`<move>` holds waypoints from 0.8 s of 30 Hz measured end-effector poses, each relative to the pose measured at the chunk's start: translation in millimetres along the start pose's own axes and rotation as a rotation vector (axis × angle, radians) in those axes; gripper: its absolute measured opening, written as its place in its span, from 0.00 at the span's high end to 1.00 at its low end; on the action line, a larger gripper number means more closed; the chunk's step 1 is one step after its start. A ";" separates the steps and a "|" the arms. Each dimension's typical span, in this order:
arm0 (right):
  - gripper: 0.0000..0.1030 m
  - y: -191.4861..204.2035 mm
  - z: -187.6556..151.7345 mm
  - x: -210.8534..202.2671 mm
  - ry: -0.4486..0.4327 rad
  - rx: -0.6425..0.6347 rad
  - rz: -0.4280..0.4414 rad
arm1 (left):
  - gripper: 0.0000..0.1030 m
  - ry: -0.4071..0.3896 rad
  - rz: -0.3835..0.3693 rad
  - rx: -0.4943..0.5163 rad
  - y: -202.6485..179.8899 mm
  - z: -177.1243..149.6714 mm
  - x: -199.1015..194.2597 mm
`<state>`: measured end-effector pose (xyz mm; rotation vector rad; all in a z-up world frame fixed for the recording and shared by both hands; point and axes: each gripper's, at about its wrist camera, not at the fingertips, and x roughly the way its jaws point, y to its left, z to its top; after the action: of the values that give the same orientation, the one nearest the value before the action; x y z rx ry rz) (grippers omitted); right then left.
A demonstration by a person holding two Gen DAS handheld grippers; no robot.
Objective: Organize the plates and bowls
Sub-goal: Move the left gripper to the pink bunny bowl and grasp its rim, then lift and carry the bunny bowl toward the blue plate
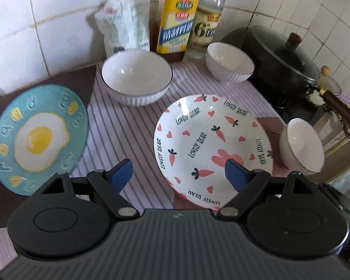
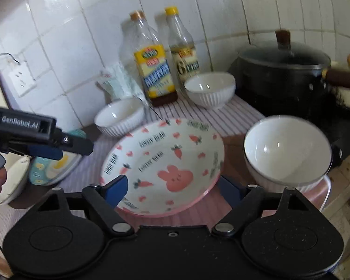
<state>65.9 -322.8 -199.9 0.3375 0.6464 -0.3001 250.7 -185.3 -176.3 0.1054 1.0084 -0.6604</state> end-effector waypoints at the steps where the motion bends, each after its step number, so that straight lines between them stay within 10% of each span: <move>1: 0.19 -1.6 -3.7 4.6 -0.002 0.010 0.000 | 0.16 0.008 0.009 0.001 -0.1 -0.6 8.1; 12: 0.61 -18.3 -13.7 39.9 0.023 0.082 -0.035 | 0.20 0.053 0.001 -0.048 21.5 -4.1 53.6; 19: 0.76 -30.5 -10.6 46.8 0.051 0.143 -0.035 | 0.78 0.126 -0.059 -0.047 26.3 1.8 69.6; 24: 0.76 -32.4 -10.5 52.0 0.054 0.157 -0.024 | 0.82 0.139 -0.100 -0.066 27.8 0.8 73.2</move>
<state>87.7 -356.6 -247.4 0.4895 0.6821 -0.3669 293.0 -197.2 -241.1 0.0435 1.1738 -0.7175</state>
